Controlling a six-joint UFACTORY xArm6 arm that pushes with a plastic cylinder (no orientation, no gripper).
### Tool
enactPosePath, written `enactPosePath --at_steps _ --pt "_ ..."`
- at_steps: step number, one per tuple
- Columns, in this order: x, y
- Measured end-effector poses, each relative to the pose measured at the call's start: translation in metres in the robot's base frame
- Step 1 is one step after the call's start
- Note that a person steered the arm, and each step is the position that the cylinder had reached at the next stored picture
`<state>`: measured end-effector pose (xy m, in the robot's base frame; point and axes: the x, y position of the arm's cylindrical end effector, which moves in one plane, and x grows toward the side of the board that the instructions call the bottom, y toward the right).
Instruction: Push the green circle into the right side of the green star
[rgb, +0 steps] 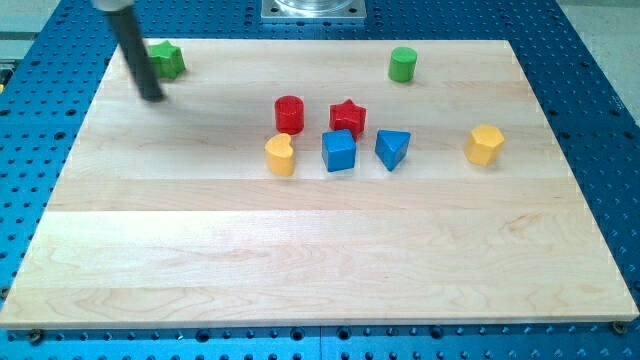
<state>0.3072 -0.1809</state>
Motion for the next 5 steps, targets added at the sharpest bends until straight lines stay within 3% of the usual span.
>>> enactPosePath --at_steps 1,2,3,4,5 --pt "-0.020 0.115" --pt "-0.014 0.234" --pt "0.016 0.298" --pt "-0.003 0.344" --pt "-0.014 0.325"
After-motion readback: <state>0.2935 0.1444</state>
